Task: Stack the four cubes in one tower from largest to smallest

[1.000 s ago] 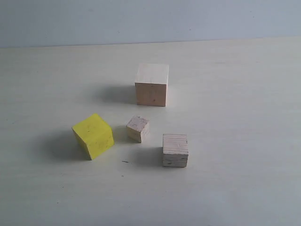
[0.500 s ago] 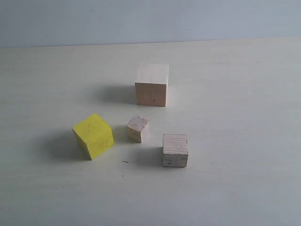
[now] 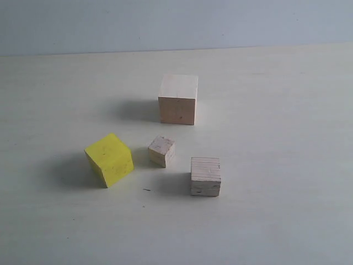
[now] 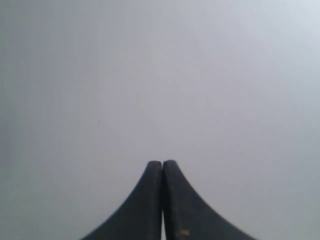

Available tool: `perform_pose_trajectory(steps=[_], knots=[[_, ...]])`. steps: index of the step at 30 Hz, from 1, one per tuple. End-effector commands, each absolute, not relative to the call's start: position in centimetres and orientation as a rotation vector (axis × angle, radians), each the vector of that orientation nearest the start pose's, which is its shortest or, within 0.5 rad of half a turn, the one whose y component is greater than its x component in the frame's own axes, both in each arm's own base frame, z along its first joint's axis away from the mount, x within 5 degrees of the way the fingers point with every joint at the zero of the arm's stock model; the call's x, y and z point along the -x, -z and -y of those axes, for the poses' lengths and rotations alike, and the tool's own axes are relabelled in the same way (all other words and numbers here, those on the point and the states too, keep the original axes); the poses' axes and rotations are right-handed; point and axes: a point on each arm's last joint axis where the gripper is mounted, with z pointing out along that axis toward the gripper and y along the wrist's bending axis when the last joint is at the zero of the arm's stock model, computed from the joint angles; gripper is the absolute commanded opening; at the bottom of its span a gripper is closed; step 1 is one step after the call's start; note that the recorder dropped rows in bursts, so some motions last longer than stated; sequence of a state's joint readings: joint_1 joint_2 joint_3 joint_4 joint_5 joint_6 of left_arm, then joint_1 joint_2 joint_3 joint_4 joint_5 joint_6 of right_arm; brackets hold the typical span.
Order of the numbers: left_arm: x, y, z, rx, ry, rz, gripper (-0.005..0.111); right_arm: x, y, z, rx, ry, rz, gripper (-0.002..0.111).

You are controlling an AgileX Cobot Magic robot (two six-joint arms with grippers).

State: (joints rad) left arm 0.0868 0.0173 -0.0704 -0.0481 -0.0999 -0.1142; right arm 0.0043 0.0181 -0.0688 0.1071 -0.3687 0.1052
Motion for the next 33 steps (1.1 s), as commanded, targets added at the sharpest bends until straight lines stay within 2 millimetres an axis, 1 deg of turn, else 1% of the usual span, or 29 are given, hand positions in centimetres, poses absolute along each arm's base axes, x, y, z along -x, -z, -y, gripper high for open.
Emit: perform_pose_trajectory(steps=[1, 5, 6, 8, 9, 10, 12, 14, 15, 16, 17, 18, 19, 20, 21, 24, 26, 29, 31, 33], knots=[[-5.6, -29.0, -0.5, 0.155, 0.062, -1.279, 0.000, -4.5, -31.6, 0.2, -0.143, -0.191, -1.070, 0.000], [-7.0, -34.3, -0.5, 0.161, 0.067, -1.370, 0.000, -5.8, -37.2, 0.1, -0.137, -0.196, -1.083, 0.000], [-7.3, -35.8, -0.5, 0.161, 0.068, -1.380, 0.000, -6.2, -38.2, 0.1, -0.132, -0.204, -1.095, 0.000], [-8.5, -38.1, -0.5, 0.151, 0.072, -1.444, 0.000, -7.3, -40.5, -0.3, -0.100, -0.230, -1.150, 0.000], [-9.0, -38.8, -0.4, 0.136, 0.076, -1.472, 0.000, -8.1, -41.1, -0.5, -0.085, -0.244, -1.191, 0.000], [-10.0, -39.6, -0.2, 0.106, 0.078, -1.519, 0.000, -9.0, -41.8, -0.9, -0.067, -0.269, -1.241, 0.000], [-11.7, -39.9, 0.5, 0.060, 0.136, -1.602, 0.000, -10.8, -42.3, -1.9, -0.020, -0.320, -1.365, 0.000], [-13.5, -39.6, 2.0, -0.047, 0.197, -1.723, 0.000, -13.0, -42.0, -3.4, 0.057, -0.363, -1.502, 0.000], [-15.3, -38.4, 4.0, -0.213, 0.246, -1.851, 0.000, -14.8, -41.1, -5.1, 0.119, -0.406, -1.613, 0.000], [-15.8, -37.7, 4.8, -0.302, 0.255, -1.909, 0.000, -15.8, -40.3, -6.0, 0.154, -0.423, -1.680, 0.000], [-17.0, -36.1, 6.9, -0.466, 0.300, -2.022, 0.000, -17.3, -38.5, -7.6, 0.211, -0.440, -1.800, 0.000], [-17.4, -35.4, 7.5, -0.511, 0.319, -2.064, 0.000, -18.0, -37.4, -8.4, 0.240, -0.441, -1.873, 0.000], [-18.0, -33.8, 8.9, -0.568, 0.377, -2.169, 0.000, -19.1, -35.4, -9.5, 0.267, -0.443, -2.011, 0.000], [-18.3, -33.2, 9.3, -0.580, 0.396, -2.209, 0.000, -19.5, -34.5, -9.8, 0.271, -0.447, -2.077, 0.000], [-18.9, -32.3, 9.9, -0.573, 0.441, -2.266, 0.000, -20.1, -33.2, -10.4, 0.250, -0.474, -2.174, 0.000], [-20.2, -31.1, 10.6, -0.546, 0.465, -2.311, 0.000, -21.3, -31.5, -11.1, 0.237, -0.479, -2.255, 0.000], [-21.3, -30.7, 10.8, -0.513, 0.453, -2.284, 0.000, -21.8, -31.2, -11.3, 0.232, -0.477, -2.249, 0.000], [-23.2, -30.0, 11.3, -0.441, 0.447, -2.234, 0.000, -22.1, -31.4, -11.4, 0.221, -0.484, -2.212, 0.000], [-24.8, -29.3, 11.9, -0.469, 0.419, -2.255, 0.000, -22.4, -31.2, -11.5, 0.219, -0.483, -2.208, 0.000], [-26.5, -28.7, 12.7, -0.467, 0.443, -2.305, 0.000, -22.7, -30.8, -11.7, 0.219, -0.478, -2.226, 0.000]])
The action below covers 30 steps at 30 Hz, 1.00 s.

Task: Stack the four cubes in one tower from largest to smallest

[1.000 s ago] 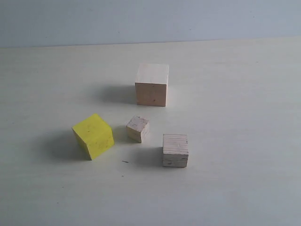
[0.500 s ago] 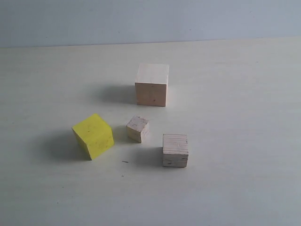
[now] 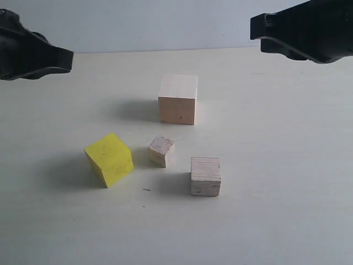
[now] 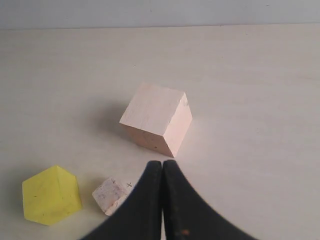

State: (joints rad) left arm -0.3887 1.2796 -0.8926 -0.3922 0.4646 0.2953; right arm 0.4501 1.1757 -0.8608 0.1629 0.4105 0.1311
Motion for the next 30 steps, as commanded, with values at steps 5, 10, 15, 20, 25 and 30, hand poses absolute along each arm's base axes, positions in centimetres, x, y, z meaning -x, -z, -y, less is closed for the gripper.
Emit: perform_pose_trajectory(steps=[5, 10, 15, 20, 25, 30], knots=[[-30.5, -27.8, 14.8, -0.523, 0.473, -2.403, 0.000, -23.3, -29.5, -12.0, 0.227, -0.461, -2.284, 0.000], [-34.0, -27.8, 17.4, -0.568, 0.516, -2.425, 0.016, -23.6, -29.3, -11.8, 0.292, -0.387, -2.277, 0.000], [-37.5, -26.6, 21.2, -0.632, 0.545, -2.396, 0.054, -23.4, -29.0, -11.7, 0.306, -0.370, -2.309, 0.000], [-42.0, -24.6, 23.7, -0.582, 0.582, -2.388, 0.062, -23.1, -28.7, -11.6, 0.316, -0.358, -2.363, 0.000], [-45.4, -21.9, 25.5, -0.579, 0.591, -2.434, 0.062, -22.7, -28.4, -11.6, 0.282, -0.393, -2.421, 0.000], [-46.7, -18.2, 25.9, -0.588, 0.512, -2.533, 0.062, -22.5, -28.3, -11.6, 0.277, -0.399, -2.445, 0.000]])
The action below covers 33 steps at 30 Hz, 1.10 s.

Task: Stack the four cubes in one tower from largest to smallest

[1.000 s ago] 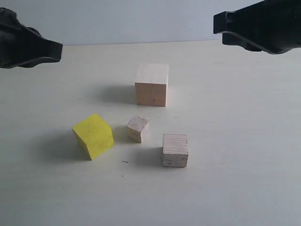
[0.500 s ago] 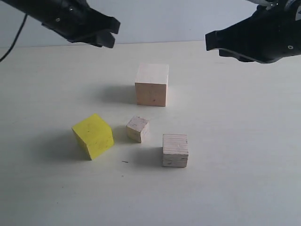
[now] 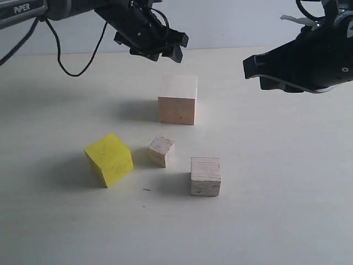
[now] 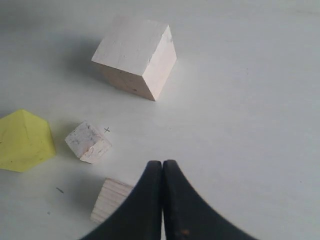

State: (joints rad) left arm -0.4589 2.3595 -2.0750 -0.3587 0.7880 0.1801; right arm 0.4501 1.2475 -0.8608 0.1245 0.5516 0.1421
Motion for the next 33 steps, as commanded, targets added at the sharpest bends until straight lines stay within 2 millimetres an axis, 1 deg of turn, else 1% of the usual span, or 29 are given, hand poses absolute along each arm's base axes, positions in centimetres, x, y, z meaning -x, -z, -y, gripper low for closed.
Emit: perform_pose_trajectory(steps=[1, 2, 5, 11, 17, 21, 26, 28, 33], knots=[[-46.7, -17.7, 25.9, -0.587, 0.514, -2.543, 0.062, -22.5, -28.3, -11.6, 0.277, -0.399, -2.445, 0.000], [-46.7, -17.0, 26.1, -0.585, 0.522, -2.555, 0.062, -22.5, -28.3, -11.6, 0.277, -0.399, -2.445, 0.000], [-46.8, -16.3, 26.1, -0.583, 0.525, -2.570, 0.062, -22.5, -28.3, -11.6, 0.277, -0.399, -2.445, 0.000], [-46.9, -15.7, 26.2, -0.575, 0.528, -2.571, 0.062, -22.5, -28.3, -11.6, 0.277, -0.399, -2.445, 0.000], [-47.1, -16.5, 26.7, -0.514, 0.616, -2.532, 0.062, -22.5, -28.3, -11.6, 0.277, -0.399, -2.445, 0.000], [-47.5, -17.2, 26.9, -0.504, 0.620, -2.493, 0.062, -22.5, -28.3, -11.6, 0.279, -0.399, -2.445, 0.000], [-47.8, -17.3, 27.1, -0.470, 0.637, -2.456, 0.062, -22.5, -28.3, -11.6, 0.287, -0.391, -2.443, 0.000], [-47.8, -16.9, 27.2, -0.471, 0.636, -2.460, 0.062, -22.6, -28.3, -11.6, 0.290, -0.388, -2.438, 0.000], [-47.3, -14.7, 27.7, -0.508, 0.626, -2.528, 0.062, -22.6, -28.3, -11.6, 0.289, -0.388, -2.435, 0.000]])
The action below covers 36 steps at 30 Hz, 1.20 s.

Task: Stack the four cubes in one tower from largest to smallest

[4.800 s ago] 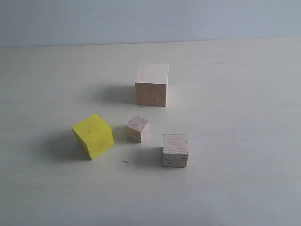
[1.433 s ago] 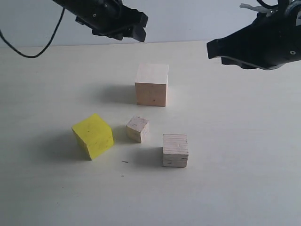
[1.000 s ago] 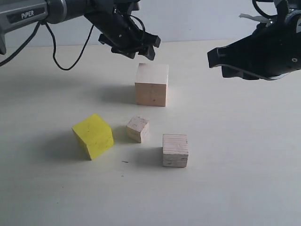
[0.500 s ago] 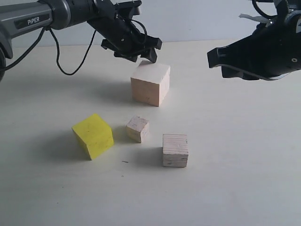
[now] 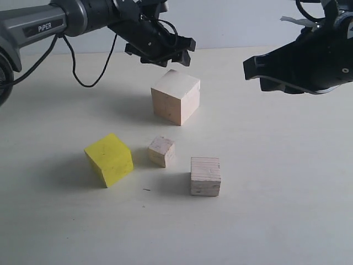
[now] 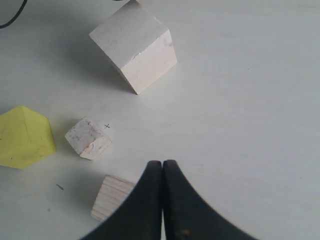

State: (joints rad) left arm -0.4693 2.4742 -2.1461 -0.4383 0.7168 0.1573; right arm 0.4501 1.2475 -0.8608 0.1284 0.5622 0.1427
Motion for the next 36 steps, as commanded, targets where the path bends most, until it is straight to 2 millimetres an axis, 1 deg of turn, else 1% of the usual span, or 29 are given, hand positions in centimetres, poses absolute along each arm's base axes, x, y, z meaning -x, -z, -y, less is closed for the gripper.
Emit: perform_pose_trajectory(steps=[1, 6, 7, 11, 13, 15, 18, 20, 23, 26, 32, 36], knots=[[-47.1, -14.4, 27.9, -0.518, 0.628, -2.540, 0.062, -22.6, -28.3, -11.6, 0.287, -0.391, -2.435, 0.000], [-46.8, -14.1, 27.8, -0.573, 0.580, -2.579, 0.061, -22.5, -28.2, -11.6, 0.290, -0.387, -2.451, 0.000], [-46.7, -14.3, 27.7, -0.584, 0.572, -2.584, 0.057, -22.4, -28.2, -11.6, 0.291, -0.386, -2.456, 0.000], [-46.3, -14.5, 27.1, -0.644, 0.502, -2.634, 0.033, -22.3, -28.0, -11.5, 0.296, -0.380, -2.480, 0.000], [-46.1, -14.3, 26.9, -0.666, 0.492, -2.666, 0.031, -22.3, -28.0, -11.5, 0.292, -0.382, -2.483, 0.000], [-45.7, -14.3, 26.8, -0.687, 0.492, -2.707, 0.034, -22.3, -28.0, -11.5, 0.292, -0.382, -2.483, 0.000], [-45.2, -14.1, 26.5, -0.716, 0.474, -2.766, 0.045, -22.3, -28.0, -11.5, 0.292, -0.382, -2.483, 0.000], [-45.0, -13.9, 26.2, -0.698, 0.435, -2.816, 0.050, -22.3, -28.0, -11.5, 0.294, -0.381, -2.482, 0.000], [-44.7, -13.8, 25.7, -0.696, 0.370, -2.869, 0.051, -22.2, -28.0, -11.5, 0.296, -0.379, -2.489, 0.000], [-44.6, -14.3, 25.3, -0.682, 0.357, -2.889, 0.051, -22.2, -27.9, -11.5, 0.298, -0.377, -2.499, 0.000], [-44.4, -16.6, 24.8, -0.672, 0.358, -2.879, 0.051, -22.0, -27.8, -11.4, 0.305, -0.370, -2.515, 0.000], [-44.2, -17.6, 24.7, -0.680, 0.356, -2.880, 0.051, -22.0, -27.8, -11.4, 0.311, -0.368, -2.514, 0.000]])
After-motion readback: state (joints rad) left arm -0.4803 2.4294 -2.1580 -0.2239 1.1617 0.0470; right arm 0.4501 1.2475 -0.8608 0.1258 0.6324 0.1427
